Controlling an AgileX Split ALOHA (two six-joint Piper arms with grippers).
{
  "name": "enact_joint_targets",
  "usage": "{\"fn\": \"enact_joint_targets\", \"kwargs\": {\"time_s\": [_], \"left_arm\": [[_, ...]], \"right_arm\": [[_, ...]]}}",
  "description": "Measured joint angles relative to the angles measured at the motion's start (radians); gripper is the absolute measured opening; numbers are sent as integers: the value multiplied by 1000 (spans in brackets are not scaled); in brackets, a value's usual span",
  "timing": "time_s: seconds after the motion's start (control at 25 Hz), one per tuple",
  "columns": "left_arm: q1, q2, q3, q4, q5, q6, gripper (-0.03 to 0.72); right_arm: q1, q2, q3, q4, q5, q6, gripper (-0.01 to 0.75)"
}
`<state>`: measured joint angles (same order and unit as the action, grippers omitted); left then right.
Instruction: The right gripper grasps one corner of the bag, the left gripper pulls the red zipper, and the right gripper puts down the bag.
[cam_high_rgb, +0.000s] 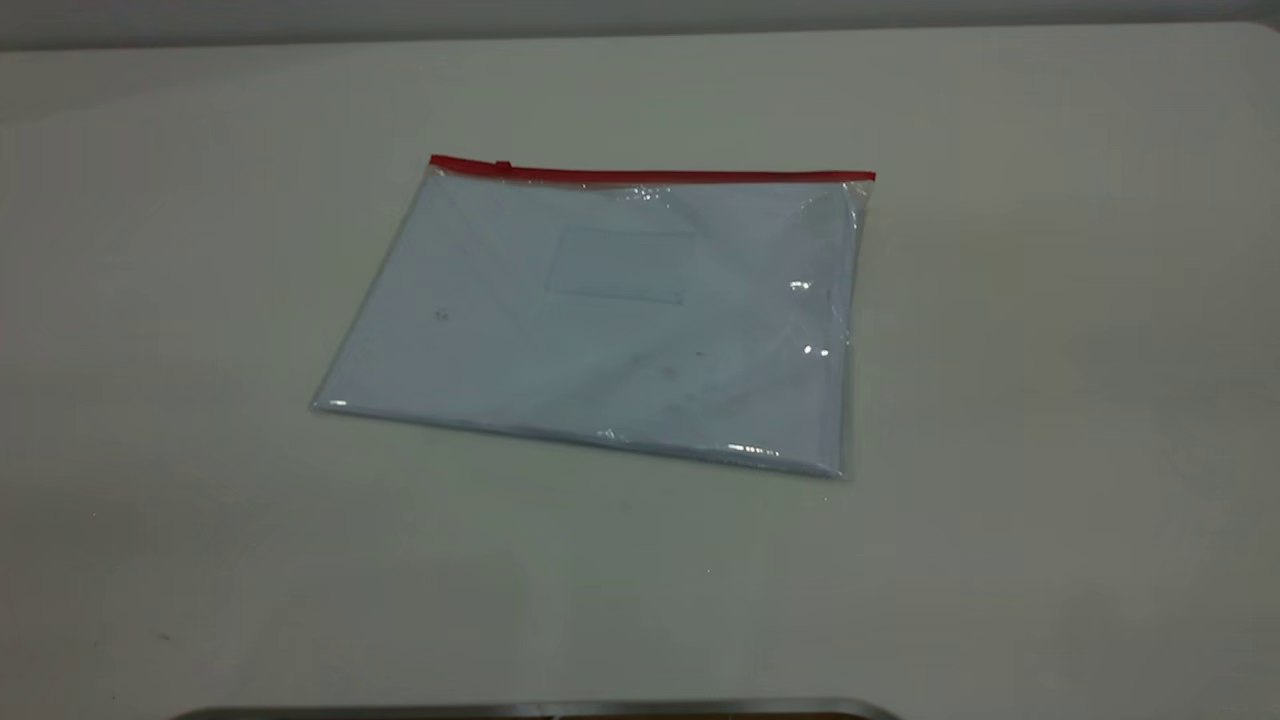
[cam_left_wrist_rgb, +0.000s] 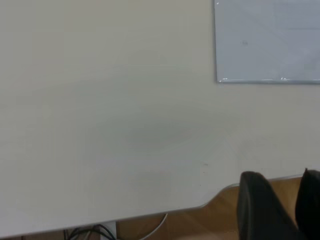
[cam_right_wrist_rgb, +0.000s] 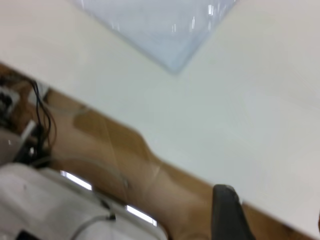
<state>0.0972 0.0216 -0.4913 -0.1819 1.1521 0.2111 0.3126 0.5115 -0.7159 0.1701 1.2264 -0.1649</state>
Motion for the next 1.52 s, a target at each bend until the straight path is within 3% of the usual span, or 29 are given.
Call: {"fn": "enact_joint_targets", "kwargs": {"time_s": [0.16,0.36,1.12,1.2,1.4,1.52], "left_arm": [[0,0,2,0,-5,-19,328],[0,0,3,7,-7,-34,408],[0,0,3,67,-7,-45,421],[0,-5,3,67,-7,-45,421],[-61,-41,3,68,-7,-46,421],[-70,-41,3,68,-7,-46,421]], "right_arm": [[0,-103,192,-46,-25,14,466],[0,-159,223,-82,-108,21,466],[-3,-189,237,-105,-111,37,466],[-42,-226,237,-101,-111,37,466],[-271,-409,237,-96,-109,37,466],[-326,-516,237,-96,-104,37,466]]}}
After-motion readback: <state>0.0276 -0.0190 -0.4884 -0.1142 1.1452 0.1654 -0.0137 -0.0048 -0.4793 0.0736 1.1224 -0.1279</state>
